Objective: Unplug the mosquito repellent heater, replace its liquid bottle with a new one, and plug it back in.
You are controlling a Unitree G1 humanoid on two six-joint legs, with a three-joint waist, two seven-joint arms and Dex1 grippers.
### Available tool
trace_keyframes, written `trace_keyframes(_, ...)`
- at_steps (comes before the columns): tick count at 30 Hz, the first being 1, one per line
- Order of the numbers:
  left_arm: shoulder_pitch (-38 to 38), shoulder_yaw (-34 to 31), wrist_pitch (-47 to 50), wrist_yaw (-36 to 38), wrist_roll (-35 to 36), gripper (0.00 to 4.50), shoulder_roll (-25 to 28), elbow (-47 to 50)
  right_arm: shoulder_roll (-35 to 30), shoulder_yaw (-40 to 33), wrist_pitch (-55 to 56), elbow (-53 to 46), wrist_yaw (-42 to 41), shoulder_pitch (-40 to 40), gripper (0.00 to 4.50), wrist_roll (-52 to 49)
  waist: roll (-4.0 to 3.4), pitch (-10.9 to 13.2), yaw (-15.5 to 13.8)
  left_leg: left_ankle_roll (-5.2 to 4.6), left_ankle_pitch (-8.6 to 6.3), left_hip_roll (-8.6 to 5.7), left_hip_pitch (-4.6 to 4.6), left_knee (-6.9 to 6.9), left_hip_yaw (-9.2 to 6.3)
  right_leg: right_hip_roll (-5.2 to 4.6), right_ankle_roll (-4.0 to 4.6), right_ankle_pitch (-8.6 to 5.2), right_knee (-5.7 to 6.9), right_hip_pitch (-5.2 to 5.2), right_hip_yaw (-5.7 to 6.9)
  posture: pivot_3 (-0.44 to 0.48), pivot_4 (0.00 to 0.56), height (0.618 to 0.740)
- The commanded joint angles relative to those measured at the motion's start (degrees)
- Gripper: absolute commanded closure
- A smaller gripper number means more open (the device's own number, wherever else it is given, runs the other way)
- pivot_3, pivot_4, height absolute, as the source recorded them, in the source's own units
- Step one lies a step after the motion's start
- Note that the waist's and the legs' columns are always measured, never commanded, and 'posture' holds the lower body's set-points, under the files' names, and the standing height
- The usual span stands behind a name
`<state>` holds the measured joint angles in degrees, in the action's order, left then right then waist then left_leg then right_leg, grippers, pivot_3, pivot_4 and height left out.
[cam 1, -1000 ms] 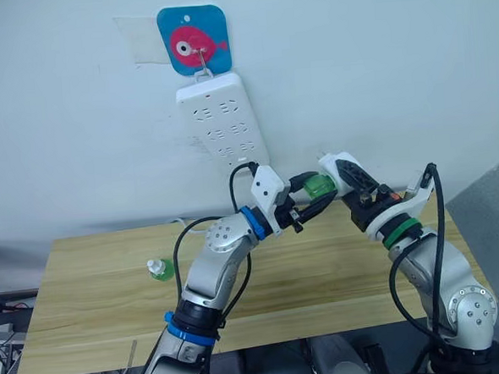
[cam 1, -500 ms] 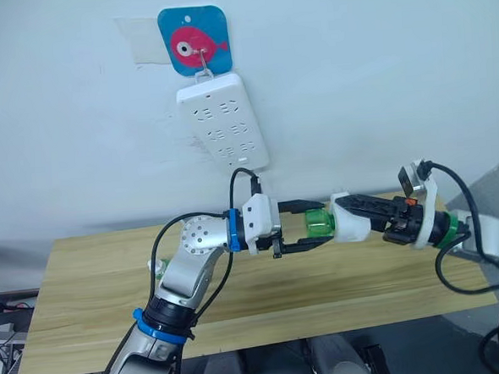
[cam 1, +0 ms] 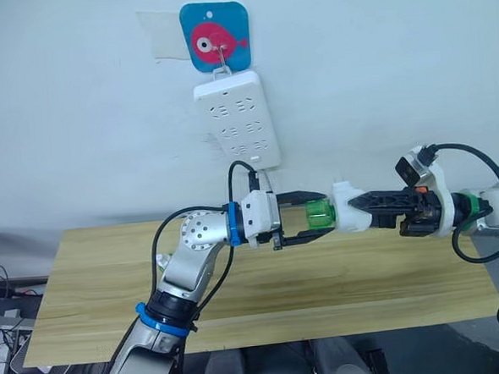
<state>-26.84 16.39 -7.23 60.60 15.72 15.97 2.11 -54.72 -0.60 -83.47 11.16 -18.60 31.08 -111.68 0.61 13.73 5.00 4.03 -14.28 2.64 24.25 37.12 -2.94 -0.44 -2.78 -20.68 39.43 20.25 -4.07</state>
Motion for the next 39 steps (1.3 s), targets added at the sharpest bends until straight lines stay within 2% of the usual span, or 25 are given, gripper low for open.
trace_keyframes(1,0.08,0.12,-1.59,-0.54,0.29,2.19,-0.76,2.12,-1.05,0.07,-0.33,-0.41,-1.14,1.61,0.02,-1.00,0.00,0.00,0.00,0.00,0.00,0.00,0.00,0.01,0.00,0.00,0.00,0.00,0.01,0.00,0.00,-0.137,0.210,0.740)
trace_keyframes(6,-0.08,0.13,-2.05,-0.80,0.07,2.19,-1.14,1.80,-1.20,0.57,-0.47,-0.89,-1.49,2.21,0.02,-0.25,0.00,0.00,-0.04,0.00,0.00,0.00,0.00,0.04,-0.02,0.00,0.00,0.00,0.03,0.00,0.02,-0.136,0.209,0.740)
trace_keyframes(9,-0.01,0.28,-1.85,-1.05,0.06,2.19,-1.43,2.21,-0.85,0.88,-0.07,-0.34,-1.12,2.68,0.60,-0.48,0.00,0.00,-0.04,0.00,0.00,0.00,0.00,0.04,-0.02,0.00,0.00,0.00,0.04,0.00,0.02,-0.136,0.209,0.740)
trace_keyframes(12,0.04,0.33,-1.62,-1.26,0.05,2.19,-1.57,2.36,-1.09,1.04,-0.41,0.06,-1.65,3.35,1.52,-0.05,0.00,0.00,-0.02,0.00,0.00,0.00,0.00,0.05,0.00,0.00,0.00,0.00,0.06,0.01,0.00,-0.137,0.211,0.740)
trace_keyframes(17,0.00,0.51,-0.20,-1.71,0.42,2.19,-1.56,2.92,-1.27,0.76,-0.89,0.58,-2.43,4.15,1.52,1.05,0.00,0.00,-0.04,0.00,0.00,0.00,0.00,0.06,-0.02,0.00,0.00,0.00,0.06,0.01,0.02,-0.141,0.212,0.740)
trace_keyframes(19,-0.02,0.03,7.68,-3.03,3.99,2.19,-1.72,4.90,-1.40,-0.22,-0.92,-1.35,-3.82,4.60,1.52,5.33,0.00,0.00,-0.03,0.00,0.00,0.00,0.00,0.05,-0.02,0.00,0.00,0.00,0.07,0.01,0.02,-0.144,0.212,0.740)
trace_keyframes(21,-0.42,-1.35,24.59,-6.22,12.60,2.19,-1.55,8.04,-1.83,-1.36,-1.34,-4.35,-7.42,5.02,1.52,10.30,0.00,0.00,-0.02,0.00,0.00,0.00,0.01,0.06,-0.04,0.00,0.00,0.00,0.09,0.02,0.02,-0.144,0.212,0.740)
trace_keyframes(24,-3.17,-7.69,58.30,-14.71,37.29,2.19,-1.40,7.27,-2.74,-1.70,-2.52,-6.24,-12.92,6.77,1.52,16.06,0.01,0.01,0.07,0.00,0.00,0.02,0.06,0.09,-0.13,-0.01,0.00,0.00,0.11,0.05,0.07,-0.156,0.218,0.740)
trace_keyframes(25,-4.85,-11.26,68.56,-20.26,47.18,2.19,-2.37,2.52,-3.00,-1.56,-2.75,-6.80,-14.86,7.25,1.52,18.19,0.01,0.01,0.17,0.00,0.00,0.02,0.08,0.12,-0.20,-0.01,0.00,0.00,0.15,0.06,0.13,-0.159,0.216,0.740)
trace_keyframes(27,-7.18,-16.27,79.17,-29.53,59.31,2.19,-4.06,-4.50,-3.17,-1.30,-2.90,-7.55,-18.26,7.77,1.52,21.75,0.01,0.01,0.28,-0.01,0.00,0.03,0.10,0.32,-0.37,0.02,-0.02,-0.01,0.27,0.06,0.27,-0.168,0.216,0.740)
trace_keyframes(30,-8.86,-18.88,87.37,-35.46,61.39,2.19,-5.31,-13.05,-2.93,-0.93,-2.98,-7.51,-21.96,9.12,1.52,25.89,0.05,0.03,0.53,-0.24,-0.14,0.01,0.21,0.73,-0.38,0.05,-0.03,-0.02,0.38,0.05,0.29,-0.177,0.218,0.740)
trace_keyframes(32,-9.07,-18.82,89.90,-35.78,61.91,2.19,-5.77,-13.74,-2.56,-1.06,-3.52,-7.01,-23.44,9.99,1.52,27.75,0.08,0.05,0.76,-0.23,-0.13,-0.01,0.21,0.76,-0.34,0.04,-0.03,-0.02,0.37,0.04,0.26,-0.187,0.219,0.740)
trace_keyframes(34,-9.30,-19.58,90.63,-36.65,63.28,1.49,-7.00,-13.31,-2.25,-1.46,-4.13,-6.68,-24.50,10.39,1.52,29.18,0.08,0.05,0.88,-0.05,-0.03,-0.01,0.22,0.75,-0.31,0.04,-0.02,-0.02,0.37,0.05,0.24,-0.190,0.221,0.740)
trace_keyframes(36,-10.12,-21.09,90.39,-38.34,64.44,0.96,-8.57,-13.78,-2.09,-2.33,-5.34,-5.89,-25.14,10.48,1.52,29.84,0.08,0.05,0.90,-0.02,-0.01,0.00,0.22,0.75,-0.29,0.04,-0.02,-0.02,0.36,0.05,0.22,-0.190,0.223,0.740)
trace_keyframes(39,-11.27,-21.59,88.33,-37.48,61.86,0.06,-8.24,-12.32,-2.14,-3.84,-7.51,-3.97,-25.83,10.56,1.52,30.26,0.11,0.06,0.79,-0.01,-0.01,-0.02,0.26,0.76,-0.28,0.02,-0.02,-0.01,0.32,0.04,0.23,-0.189,0.225,0.740)
